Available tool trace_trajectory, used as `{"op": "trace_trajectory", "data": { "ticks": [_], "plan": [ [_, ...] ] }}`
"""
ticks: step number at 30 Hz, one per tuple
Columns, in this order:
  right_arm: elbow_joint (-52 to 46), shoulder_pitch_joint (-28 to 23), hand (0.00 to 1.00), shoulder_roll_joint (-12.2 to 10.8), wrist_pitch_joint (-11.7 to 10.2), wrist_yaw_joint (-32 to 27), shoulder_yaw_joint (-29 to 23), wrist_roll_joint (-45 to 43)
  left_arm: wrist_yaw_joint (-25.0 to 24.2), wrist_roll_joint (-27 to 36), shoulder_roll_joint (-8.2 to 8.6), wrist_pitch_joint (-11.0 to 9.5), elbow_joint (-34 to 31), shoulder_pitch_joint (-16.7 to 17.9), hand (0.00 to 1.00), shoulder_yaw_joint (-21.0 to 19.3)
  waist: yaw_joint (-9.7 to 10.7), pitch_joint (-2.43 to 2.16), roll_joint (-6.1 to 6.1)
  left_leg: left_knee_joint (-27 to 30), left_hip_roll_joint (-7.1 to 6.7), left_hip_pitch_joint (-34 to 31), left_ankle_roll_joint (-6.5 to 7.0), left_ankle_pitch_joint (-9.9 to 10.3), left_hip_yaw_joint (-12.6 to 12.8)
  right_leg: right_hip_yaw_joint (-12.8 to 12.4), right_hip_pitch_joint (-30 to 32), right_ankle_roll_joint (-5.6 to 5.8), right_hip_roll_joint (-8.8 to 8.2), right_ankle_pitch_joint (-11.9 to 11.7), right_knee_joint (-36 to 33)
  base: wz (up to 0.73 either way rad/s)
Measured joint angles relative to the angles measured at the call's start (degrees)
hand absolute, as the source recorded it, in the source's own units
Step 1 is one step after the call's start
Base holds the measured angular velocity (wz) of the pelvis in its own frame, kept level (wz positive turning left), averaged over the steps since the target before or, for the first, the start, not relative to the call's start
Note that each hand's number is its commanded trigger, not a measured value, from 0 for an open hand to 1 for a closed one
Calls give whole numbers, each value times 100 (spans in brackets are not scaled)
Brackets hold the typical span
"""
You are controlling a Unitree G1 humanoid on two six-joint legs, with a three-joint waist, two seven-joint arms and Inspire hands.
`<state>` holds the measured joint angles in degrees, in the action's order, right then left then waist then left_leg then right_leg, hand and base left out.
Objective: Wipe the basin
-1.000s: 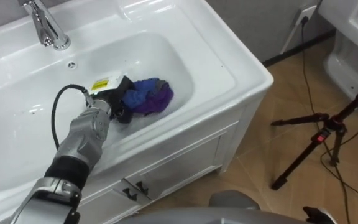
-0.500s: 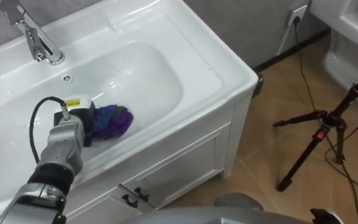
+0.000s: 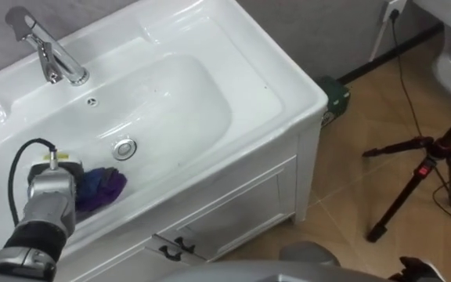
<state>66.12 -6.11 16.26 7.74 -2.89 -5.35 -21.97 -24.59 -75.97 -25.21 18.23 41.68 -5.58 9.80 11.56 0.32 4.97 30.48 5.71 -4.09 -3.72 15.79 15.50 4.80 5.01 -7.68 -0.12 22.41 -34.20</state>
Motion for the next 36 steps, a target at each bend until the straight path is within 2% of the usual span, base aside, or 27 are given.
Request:
{"op": "trace_trajectory", "data": {
  "ticks": [1, 4, 7, 11, 19, 21, 22, 24, 26, 27, 29, 31, 35, 36],
  "plan": [
    [14, 27, 0, -15, -1, 14, 0, -3, -88, 0, -44, 29, -6, 7, 100, 0, -16, -10, -47, 32, -34, -19, 31, -20, -9, 17, 0, -3, -44, 60, -60, 3],
    [24, 80, 0, -15, 45, 57, -8, -16, -228, -1, -48, 102, -11, 28, 100, 3, -19, -12, -79, 51, -39, 23, 31, -20, -47, 93, -6, 2, -83, 95, -55, 5],
    [55, 136, 0, -23, 162, 127, -45, -84, -340, -17, -50, 249, 8, 41, 100, 4, -45, -15, -119, 44, -50, 57, 31, -20, -58, 122, -65, -36, -84, 135, -56, -5],
    [126, 150, 0, -8, 233, 198, -54, -88, -395, -28, -63, 412, 17, 83, 100, 3, -53, -10, -180, 113, -45, 83, 31, -20, -205, 226, -198, -85, -73, 182, -52, 1],
    [168, 262, 0, -4, 221, 173, -55, -64, -422, 7, -84, 441, 27, 82, 100, 3, -80, -13, -169, 111, -33, 63, 24, -25, -263, 349, -208, -137, -77, 218, -48, 3],
    [149, 316, 0, 2, 212, 53, -43, 59, -347, 79, -99, 431, 53, 71, 100, -1, -121, -14, -159, 102, -33, 58, 24, -25, -311, 429, -205, -137, -91, 218, -48, -5],
    [111, 324, 0, 9, 176, -25, -44, 163, -245, 207, -100, 416, 53, 57, 100, -36, -223, -19, -146, 124, -26, 48, 23, -25, -338, 487, -189, -137, -100, 218, -32, -10],
    [109, 324, 0, 46, 75, -148, -44, 176, -20, 482, -103, 339, 45, 40, 100, -180, -312, -53, -89, 192, -21, -9, 23, -25, -448, 693, -211, -141, -141, 216, 31, 2],
    [108, 304, 0, 108, -69, -299, -37, 289, 380, 880, -103, 99, 8, 10, 100, -433, -377, -47, -48, 327, -13, -148, -12, -58, -513, 976, -266, -146, -217, 213, 67, 34],
    [108, 299, 0, 116, -91, -330, -37, 375, 494, 980, -103, 23, -12, 12, 100, -515, -395, -46, -48, 336, -15, -179, -16, -71, -514, 1031, -271, -146, -227, 213, 80, 53],
    [120, 268, 0, 152, -254, -388, -52, 395, 831, 1359, -103, -285, -252, 15, 100, -929, -486, -44, 0, 361, -24, -348, -18, -78, -643, 1259, -250, -145, -241, 212, 128, 56],
    [118, 171, 0, 154, -398, -449, -49, 418, 1034, 1647, -89, -408, -495, 56, 100, -1184, -686, -35, -2, 386, -49, -411, -19, -79, -782, 1314, -220, -145, -240, 213, 119, 32],
    [129, -83, 0, 167, -552, -470, -40, 835, 1659, 1824, 0, -585, -1053, 293, 100, -1492, -1027, -15, -29, 321, -48, -428, -20, -79, -779, 1421, -231, -147, -245, 213, 149, 18],
    [149, -94, 0, 170, -566, -478, -42, 871, 1757, 1830, 6, -609, -1101, 313, 100, -1523, -1036, -8, -35, 298, -54, -423, -20, -78, -781, 1420, -227, -147, -245, 213, 149, 20]
  ]
}}
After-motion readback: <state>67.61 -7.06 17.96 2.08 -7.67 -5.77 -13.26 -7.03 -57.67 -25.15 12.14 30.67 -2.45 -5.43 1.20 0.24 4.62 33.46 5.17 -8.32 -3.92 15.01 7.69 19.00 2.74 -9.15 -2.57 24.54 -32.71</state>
